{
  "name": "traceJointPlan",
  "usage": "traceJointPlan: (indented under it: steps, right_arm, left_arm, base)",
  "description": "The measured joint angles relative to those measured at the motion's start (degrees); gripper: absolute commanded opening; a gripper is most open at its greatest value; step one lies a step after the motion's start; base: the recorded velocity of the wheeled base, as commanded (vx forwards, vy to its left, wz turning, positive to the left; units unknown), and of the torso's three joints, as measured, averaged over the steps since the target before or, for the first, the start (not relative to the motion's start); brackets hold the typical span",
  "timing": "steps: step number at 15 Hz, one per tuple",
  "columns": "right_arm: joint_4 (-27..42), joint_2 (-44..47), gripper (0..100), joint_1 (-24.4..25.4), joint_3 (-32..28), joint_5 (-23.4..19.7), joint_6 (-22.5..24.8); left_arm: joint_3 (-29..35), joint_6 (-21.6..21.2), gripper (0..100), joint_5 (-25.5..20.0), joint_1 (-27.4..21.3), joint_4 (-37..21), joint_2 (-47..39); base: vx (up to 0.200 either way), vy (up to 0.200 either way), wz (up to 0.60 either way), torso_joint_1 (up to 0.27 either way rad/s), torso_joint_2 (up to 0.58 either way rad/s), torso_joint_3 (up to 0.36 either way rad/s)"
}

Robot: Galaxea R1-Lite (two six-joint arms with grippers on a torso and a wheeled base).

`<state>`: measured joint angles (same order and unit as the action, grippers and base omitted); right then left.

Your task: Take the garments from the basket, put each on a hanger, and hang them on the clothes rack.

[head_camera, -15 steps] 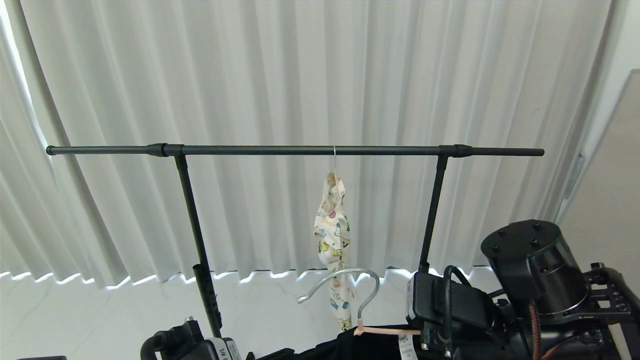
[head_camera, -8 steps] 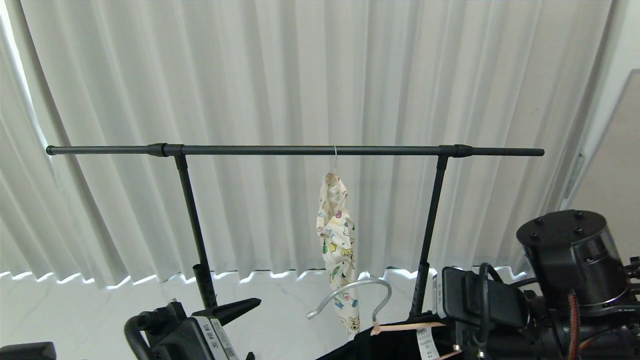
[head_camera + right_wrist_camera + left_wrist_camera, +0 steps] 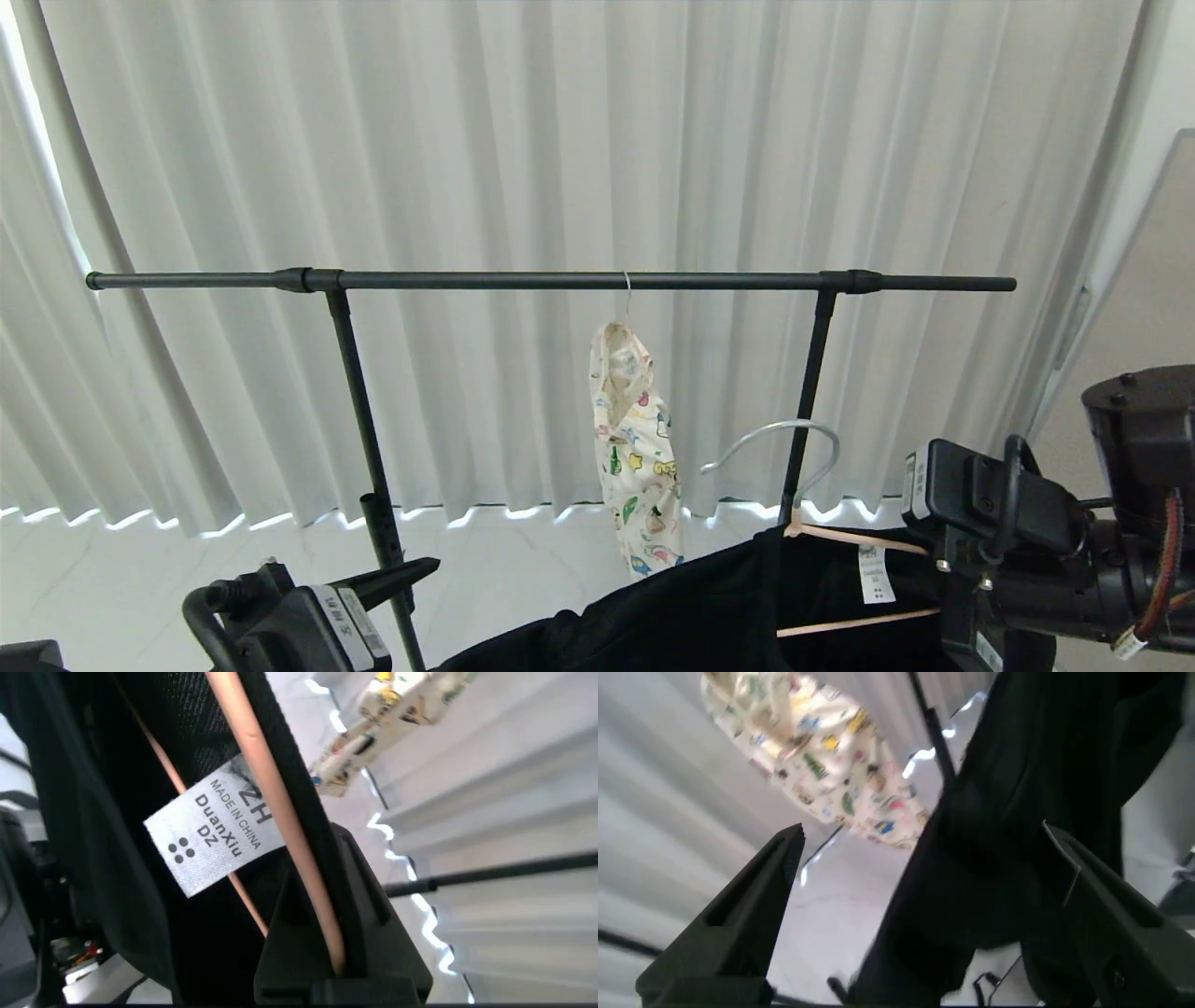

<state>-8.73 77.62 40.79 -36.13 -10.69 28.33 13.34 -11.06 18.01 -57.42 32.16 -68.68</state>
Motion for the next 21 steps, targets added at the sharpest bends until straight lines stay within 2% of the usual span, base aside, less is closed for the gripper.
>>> traceJointPlan:
  steps: [3,5,6,7,10,12,16,19,20,21]
  right_arm:
    - [0.0,-2.7,0,-0.7,1.3,-0.1,0.1]
    - [0.0,-4.1,0,-0.7,1.7,-0.1,1.6]
    - [0.0,-4.5,0,-0.7,1.9,-0.1,2.3]
    - [0.0,-4.9,0,-0.7,1.9,-0.2,2.9]
    - [0.0,-5.6,0,-0.7,2.0,-0.1,3.3]
    - [0.0,-6.0,0,-1.3,2.2,-0.1,3.3]
    - [-0.1,-7.3,0,-5.9,3.0,-0.2,3.2]
    - [-0.8,-7.5,0,-7.1,3.0,-0.2,3.3]
    - [-0.9,-7.6,0,-7.2,3.0,-0.2,3.3]
    - [-1.0,-7.6,0,-7.3,3.1,-0.1,3.3]
  left_arm:
    - [-2.6,0.0,100,-0.2,6.3,0.0,-0.5]
    - [-4.4,0.1,100,-3.5,7.5,0.0,-1.7]
    - [-5.0,0.0,0,-6.5,7.7,-0.1,-2.1]
    - [-5.4,0.1,0,-7.7,7.9,0.0,-2.7]
    - [-5.6,0.1,0,-7.6,8.4,0.0,-4.4]
    - [-6.5,0.1,0,-5.7,10.6,0.0,-5.2]
    - [-10.1,0.1,0,-0.9,18.7,0.0,-5.2]
    - [-10.2,-0.2,0,-0.7,19.6,0.0,-4.7]
    - [-9.5,-0.2,100,-0.6,19.7,0.0,-4.6]
    - [-8.6,-0.2,100,-0.5,19.7,0.0,-4.5]
  base:
    - [0.0,0.0,0.0,0.0,0.0,0.0]
    - [0.0,0.0,0.0,0.0,0.0,0.0]
    - [0.0,0.0,0.0,0.0,0.0,0.0]
    - [0.0,0.0,0.0,0.0,0.0,0.0]
    - [0.0,0.0,0.0,0.0,0.0,0.0]
    - [0.0,0.0,0.0,0.0,0.0,0.0]
    - [0.0,0.0,0.0,0.0,0.0,0.0]
    - [0.0,0.0,0.0,0.0,0.0,0.0]
    - [0.0,0.0,0.0,0.0,0.0,0.0]
    - [0.0,0.0,0.0,0.0,0.0,0.0]
